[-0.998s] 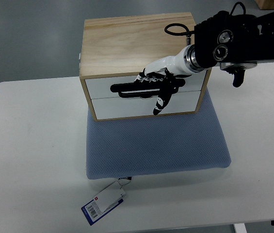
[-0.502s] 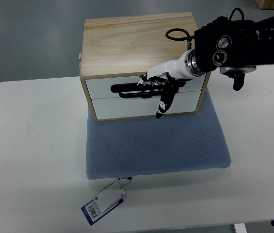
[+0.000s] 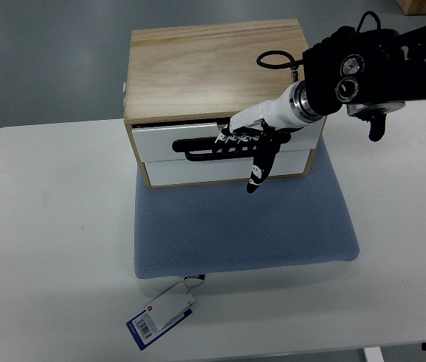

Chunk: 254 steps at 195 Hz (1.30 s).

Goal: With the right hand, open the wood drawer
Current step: 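Pull the upper drawer handle toward the robot with the right hand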

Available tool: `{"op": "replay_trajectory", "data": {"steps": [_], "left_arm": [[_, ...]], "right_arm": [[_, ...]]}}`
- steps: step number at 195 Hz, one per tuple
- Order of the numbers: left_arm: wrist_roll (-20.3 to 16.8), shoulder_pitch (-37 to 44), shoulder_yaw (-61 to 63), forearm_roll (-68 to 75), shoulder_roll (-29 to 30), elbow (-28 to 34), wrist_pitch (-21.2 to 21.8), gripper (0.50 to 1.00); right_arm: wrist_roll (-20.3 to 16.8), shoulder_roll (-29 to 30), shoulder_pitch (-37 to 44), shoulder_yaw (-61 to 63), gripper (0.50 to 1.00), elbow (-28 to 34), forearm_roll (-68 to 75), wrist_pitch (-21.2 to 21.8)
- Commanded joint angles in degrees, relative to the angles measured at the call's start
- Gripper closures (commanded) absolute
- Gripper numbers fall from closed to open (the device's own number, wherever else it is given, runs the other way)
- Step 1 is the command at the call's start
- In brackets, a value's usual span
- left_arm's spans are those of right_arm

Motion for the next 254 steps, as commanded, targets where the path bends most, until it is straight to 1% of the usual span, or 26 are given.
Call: {"op": "replay_trajectory", "data": {"steps": [1, 60, 74, 88, 89, 102, 136, 143, 227, 228, 235, 254], "left_arm": [[0.01, 0.0, 0.0, 0.0, 0.0, 0.0, -0.07, 0.5], [0.01, 0.0, 0.0, 0.0, 0.0, 0.0, -0.07, 0.5], [0.01, 0.0, 0.0, 0.0, 0.0, 0.0, -0.07, 0.5], [0.01, 0.0, 0.0, 0.0, 0.0, 0.0, 0.02, 0.5], [-0.08, 0.0, 0.0, 0.0, 0.0, 0.0, 0.02, 0.5], [0.01, 0.0, 0.0, 0.0, 0.0, 0.0, 0.02, 0.5], [0.01, 0.0, 0.0, 0.0, 0.0, 0.0, 0.02, 0.5], [0.01, 0.0, 0.0, 0.0, 0.0, 0.0, -0.07, 0.5], [0.01, 0.0, 0.0, 0.0, 0.0, 0.0, 0.02, 0.5], [-0.08, 0.0, 0.0, 0.0, 0.0, 0.0, 0.02, 0.5], [0.01, 0.0, 0.0, 0.0, 0.0, 0.0, 0.02, 0.5], [0.01, 0.0, 0.0, 0.0, 0.0, 0.0, 0.02, 0.5]], "right_arm": [[0.0, -0.12, 0.14, -0.08, 0.591, 0.61, 0.0, 0.39], [0.09, -0.74, 1.02, 0.01, 0.591, 2.37, -0.17, 1.62], [0.09, -1.62, 1.99, 0.01, 0.591, 4.21, -0.17, 2.24], [0.09, -1.79, 2.08, 0.01, 0.591, 4.39, -0.17, 2.41], [0.09, -2.23, 2.43, -0.08, 0.591, 4.56, -0.17, 3.02], [0.09, -2.58, 2.69, -0.08, 0.591, 4.91, -0.17, 3.64], [0.18, -3.02, 2.78, 0.01, 0.589, 5.71, -0.17, 3.99], [0.18, -3.11, 3.31, -0.08, 0.589, 6.5, -0.17, 4.7], [0.35, -4.08, 3.84, -0.08, 0.587, 7.99, -0.17, 5.84], [0.35, -4.43, 3.84, -0.08, 0.587, 8.08, -0.17, 6.45], [0.35, -4.69, 3.84, -0.08, 0.587, 8.25, -0.17, 7.07], [0.35, -4.78, 3.92, -0.08, 0.587, 8.52, -0.17, 7.42]]}}
